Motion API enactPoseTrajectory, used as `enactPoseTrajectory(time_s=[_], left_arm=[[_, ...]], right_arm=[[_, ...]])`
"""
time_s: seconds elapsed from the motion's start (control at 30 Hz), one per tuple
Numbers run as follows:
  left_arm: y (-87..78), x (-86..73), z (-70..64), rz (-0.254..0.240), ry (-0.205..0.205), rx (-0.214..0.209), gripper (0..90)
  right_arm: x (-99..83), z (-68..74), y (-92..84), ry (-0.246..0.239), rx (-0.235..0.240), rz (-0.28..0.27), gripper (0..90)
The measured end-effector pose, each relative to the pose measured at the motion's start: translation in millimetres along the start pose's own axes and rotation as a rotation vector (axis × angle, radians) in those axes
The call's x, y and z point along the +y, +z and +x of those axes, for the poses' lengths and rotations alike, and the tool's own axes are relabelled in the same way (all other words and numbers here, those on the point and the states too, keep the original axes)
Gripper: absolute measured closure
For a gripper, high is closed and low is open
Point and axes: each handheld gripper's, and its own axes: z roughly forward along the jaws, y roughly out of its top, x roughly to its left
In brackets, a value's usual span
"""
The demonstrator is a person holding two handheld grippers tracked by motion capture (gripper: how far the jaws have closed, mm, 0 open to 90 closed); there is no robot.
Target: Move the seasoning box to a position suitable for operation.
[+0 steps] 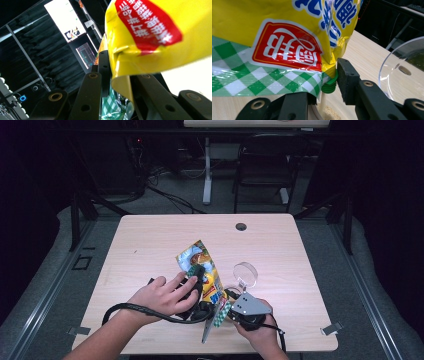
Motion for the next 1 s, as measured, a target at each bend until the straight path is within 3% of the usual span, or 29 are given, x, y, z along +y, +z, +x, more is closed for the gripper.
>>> enactPoseTrajectory(time_s=[0.23, 0.4, 0.83, 1.0], left_arm=[[-1.0, 0.2, 1.3, 0.010, 0.014, 0.004, 82.0], [-0.8, -0.3, 1.6, 0.002, -0.005, 0.002, 82.1], [-1.6, 0.6, 4.6, 0.014, 0.017, -0.002, 82.3], [-0.7, 0.9, 4.0, 0.004, -0.003, -0.001, 82.7]], right_arm=[[0.5, 0.0, 0.3, 0.000, 0.003, 0.002, 71.1], [1.0, -0.4, 0.1, 0.006, 0.006, 0.001, 71.2], [1.5, -0.9, 0.3, 0.008, 0.012, -0.002, 71.2], [1.5, -1.1, 0.4, 0.007, 0.008, 0.000, 71.2]])
